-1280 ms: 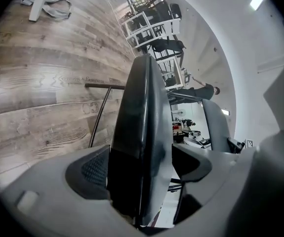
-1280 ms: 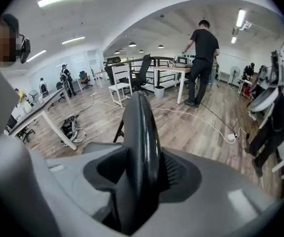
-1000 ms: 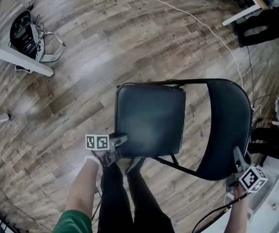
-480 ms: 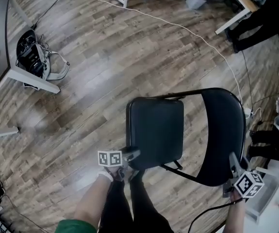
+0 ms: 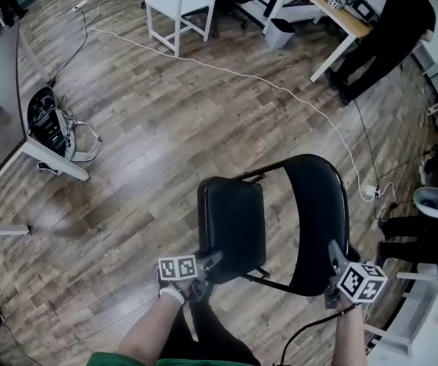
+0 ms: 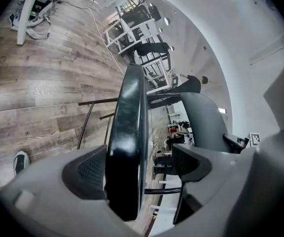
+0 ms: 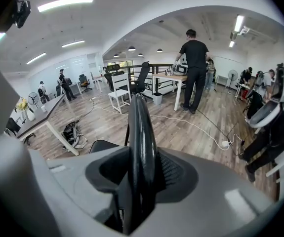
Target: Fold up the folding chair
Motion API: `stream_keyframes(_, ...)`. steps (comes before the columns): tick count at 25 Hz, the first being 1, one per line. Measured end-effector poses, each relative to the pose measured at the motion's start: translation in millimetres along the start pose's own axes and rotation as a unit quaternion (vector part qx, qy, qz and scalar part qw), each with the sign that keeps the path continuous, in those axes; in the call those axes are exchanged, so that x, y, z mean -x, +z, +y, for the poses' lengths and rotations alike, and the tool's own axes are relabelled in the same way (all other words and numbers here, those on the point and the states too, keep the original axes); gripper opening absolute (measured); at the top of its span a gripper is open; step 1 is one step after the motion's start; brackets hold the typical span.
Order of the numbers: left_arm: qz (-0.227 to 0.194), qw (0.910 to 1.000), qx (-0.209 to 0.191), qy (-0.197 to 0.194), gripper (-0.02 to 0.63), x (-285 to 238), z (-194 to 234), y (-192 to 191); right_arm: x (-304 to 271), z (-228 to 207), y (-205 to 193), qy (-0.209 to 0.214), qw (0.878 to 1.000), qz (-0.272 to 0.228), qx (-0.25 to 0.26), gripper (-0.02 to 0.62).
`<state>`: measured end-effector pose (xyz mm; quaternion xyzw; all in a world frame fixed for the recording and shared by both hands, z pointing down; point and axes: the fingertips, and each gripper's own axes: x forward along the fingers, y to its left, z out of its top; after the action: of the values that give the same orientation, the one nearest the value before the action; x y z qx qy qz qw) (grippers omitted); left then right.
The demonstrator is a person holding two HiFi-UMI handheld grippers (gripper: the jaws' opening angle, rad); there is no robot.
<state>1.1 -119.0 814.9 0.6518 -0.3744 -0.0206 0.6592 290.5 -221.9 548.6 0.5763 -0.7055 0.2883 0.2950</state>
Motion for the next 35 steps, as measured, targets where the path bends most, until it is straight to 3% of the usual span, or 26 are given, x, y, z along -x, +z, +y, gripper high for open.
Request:
stream_keyframes(8,-0.016,0.9996,-0.003,0.021,0.405,-19,-75,-14,28,0,16,0.017,1.000,-0.001,-0.010,0.149)
stream_keyframes(16,-0.044,0.9943,-0.007,0.096,0.403,-40,-109,-23,44,-15,23,0.033,0.999,-0.006,-0.018,0.146)
stream_keyframes(21,-0.041,0.9967,-0.001,0.070,0.402,-56,-141,-26,49,-17,32,0.026,1.000,-0.009,-0.014,0.143)
stream_keyframes(28,-0.028,0.9990,0.034,0.001,0.402,-89,-189,-36,56,-12,38,0.003,1.000,-0.013,0.006,0.143)
stream_keyframes(35,-0.026,0.9986,0.044,-0.013,0.391,-115,-216,-36,54,-8,48,-0.030,0.999,-0.018,0.035,0.144)
